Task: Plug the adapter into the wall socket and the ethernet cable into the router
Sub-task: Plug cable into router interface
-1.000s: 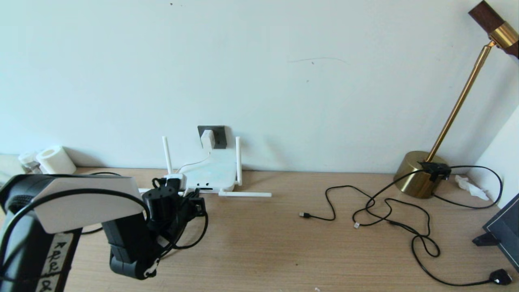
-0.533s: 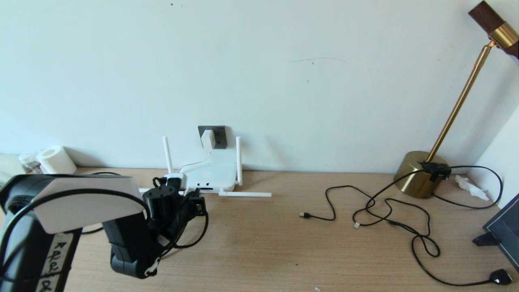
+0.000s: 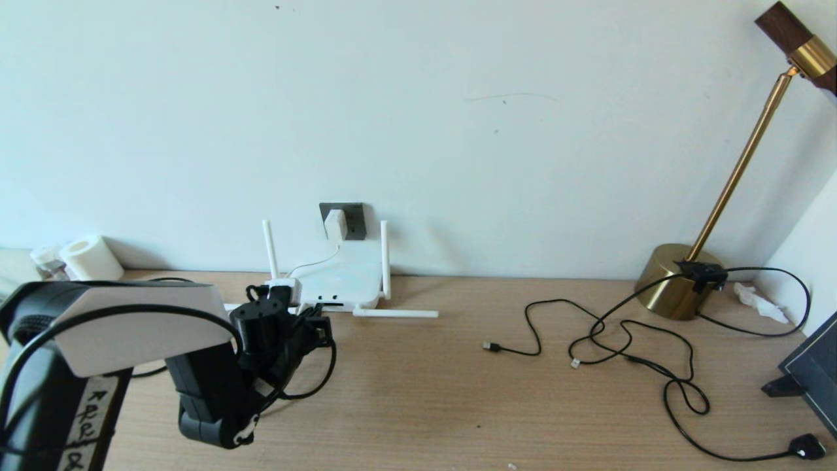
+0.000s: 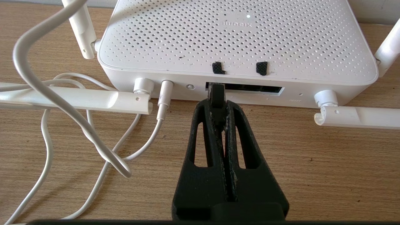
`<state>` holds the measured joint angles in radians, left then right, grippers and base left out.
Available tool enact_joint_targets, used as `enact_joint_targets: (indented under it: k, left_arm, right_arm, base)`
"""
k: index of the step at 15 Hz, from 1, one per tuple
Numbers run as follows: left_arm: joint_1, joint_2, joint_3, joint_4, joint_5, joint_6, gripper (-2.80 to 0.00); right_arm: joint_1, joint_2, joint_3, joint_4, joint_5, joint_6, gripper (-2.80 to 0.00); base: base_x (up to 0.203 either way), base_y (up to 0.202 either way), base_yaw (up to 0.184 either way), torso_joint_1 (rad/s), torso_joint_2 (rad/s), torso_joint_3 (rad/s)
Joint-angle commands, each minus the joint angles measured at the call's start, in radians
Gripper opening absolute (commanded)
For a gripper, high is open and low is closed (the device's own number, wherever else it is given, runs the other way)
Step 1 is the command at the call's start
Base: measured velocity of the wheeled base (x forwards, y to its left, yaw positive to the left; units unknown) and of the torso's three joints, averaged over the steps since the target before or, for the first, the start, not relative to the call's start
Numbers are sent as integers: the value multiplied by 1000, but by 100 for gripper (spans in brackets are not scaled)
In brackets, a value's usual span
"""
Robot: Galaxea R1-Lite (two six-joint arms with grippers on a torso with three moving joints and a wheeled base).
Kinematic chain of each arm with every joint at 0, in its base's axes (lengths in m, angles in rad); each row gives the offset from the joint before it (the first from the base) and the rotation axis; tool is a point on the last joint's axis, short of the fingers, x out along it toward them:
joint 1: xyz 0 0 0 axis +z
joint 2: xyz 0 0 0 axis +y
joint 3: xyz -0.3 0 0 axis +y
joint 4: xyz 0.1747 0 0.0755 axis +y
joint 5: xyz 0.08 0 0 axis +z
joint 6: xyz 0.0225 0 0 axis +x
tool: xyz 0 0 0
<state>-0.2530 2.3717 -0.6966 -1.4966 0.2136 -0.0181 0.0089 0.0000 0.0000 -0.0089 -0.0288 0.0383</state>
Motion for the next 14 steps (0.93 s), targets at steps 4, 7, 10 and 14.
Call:
enact_joint_targets:
  k: [4, 7, 10, 14]
  left_arm:
    - [0, 1, -1, -8, 1, 0, -280]
    - [0, 8, -1, -8, 1, 0, -280]
    - [0, 8, -1, -8, 1, 0, -280]
    - [0, 11, 0, -8, 0, 0, -280]
  right_arm:
    - [0, 2, 0, 0, 0, 0, 0]
    - [0, 0, 0, 0, 0, 0, 0]
    - [0, 0, 0, 0, 0, 0, 0]
    - [0, 0, 0, 0, 0, 0, 0]
  base:
    - [0, 0, 0, 0, 0, 0]
    - [0, 0, 0, 0, 0, 0]
    - [0, 0, 0, 0, 0, 0]
    - [0, 0, 0, 0, 0, 0]
